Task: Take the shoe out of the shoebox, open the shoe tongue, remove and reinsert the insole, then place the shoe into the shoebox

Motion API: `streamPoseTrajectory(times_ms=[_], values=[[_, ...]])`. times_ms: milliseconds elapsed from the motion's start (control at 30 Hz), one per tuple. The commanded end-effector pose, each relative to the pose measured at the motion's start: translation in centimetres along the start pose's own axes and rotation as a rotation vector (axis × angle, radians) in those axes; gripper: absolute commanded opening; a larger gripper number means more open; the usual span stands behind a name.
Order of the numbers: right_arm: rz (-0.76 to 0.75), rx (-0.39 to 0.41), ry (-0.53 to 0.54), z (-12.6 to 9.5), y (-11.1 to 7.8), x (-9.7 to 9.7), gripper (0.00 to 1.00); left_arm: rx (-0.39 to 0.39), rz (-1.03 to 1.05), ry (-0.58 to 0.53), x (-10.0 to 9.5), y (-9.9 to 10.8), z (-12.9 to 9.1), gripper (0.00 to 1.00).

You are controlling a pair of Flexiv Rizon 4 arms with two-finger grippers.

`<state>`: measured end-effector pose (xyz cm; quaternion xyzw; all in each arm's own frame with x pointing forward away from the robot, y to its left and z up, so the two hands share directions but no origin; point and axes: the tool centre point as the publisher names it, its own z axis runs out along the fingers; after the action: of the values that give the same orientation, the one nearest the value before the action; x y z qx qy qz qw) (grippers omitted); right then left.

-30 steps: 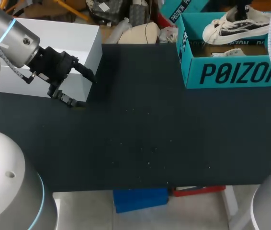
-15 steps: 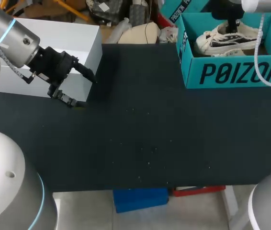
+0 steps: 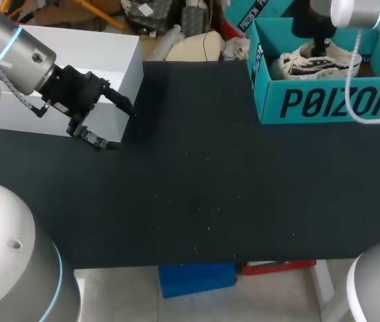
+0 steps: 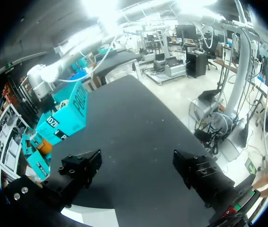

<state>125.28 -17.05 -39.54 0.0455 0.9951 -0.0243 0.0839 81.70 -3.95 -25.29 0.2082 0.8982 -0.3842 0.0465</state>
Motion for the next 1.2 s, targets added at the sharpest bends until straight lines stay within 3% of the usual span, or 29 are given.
streamPoseTrajectory(times_ms=[33,167,233,267,567,867,900,1067,1200], values=[[0.005,0.002,0.012,0.7,0.3,-0.5,0.00,-0.003,0.000,-0.003,0.0,0.0,0.1,1.00],[0.010,0.001,0.017,0.8,0.3,-0.3,0.02,-0.003,0.000,-0.003,0.0,0.0,0.1,1.00],[0.015,0.000,0.017,0.5,0.3,-0.1,0.34,-0.003,0.000,-0.003,0.0,0.0,0.1,1.00],[0.017,0.001,0.017,0.3,0.2,0.0,0.36,-0.003,0.000,-0.003,0.0,0.0,0.1,1.00],[0.038,0.014,0.000,-4.3,-0.2,1.4,0.31,-0.003,0.000,-0.003,0.0,0.0,0.1,1.00],[0.072,0.022,-0.025,-12.3,-1.3,2.6,0.33,-0.003,0.000,-0.003,0.0,0.0,0.1,1.00],[0.072,0.025,-0.027,-13.2,-1.2,2.8,0.37,-0.003,0.000,-0.003,0.0,0.0,0.1,1.00],[0.103,0.025,0.005,-17.6,-0.2,5.4,0.45,-0.003,0.000,-0.003,0.0,0.0,0.1,1.00],[0.132,0.054,-0.005,-21.5,2.0,8.3,0.49,-0.003,0.000,-0.003,0.0,0.0,0.1,1.00]])
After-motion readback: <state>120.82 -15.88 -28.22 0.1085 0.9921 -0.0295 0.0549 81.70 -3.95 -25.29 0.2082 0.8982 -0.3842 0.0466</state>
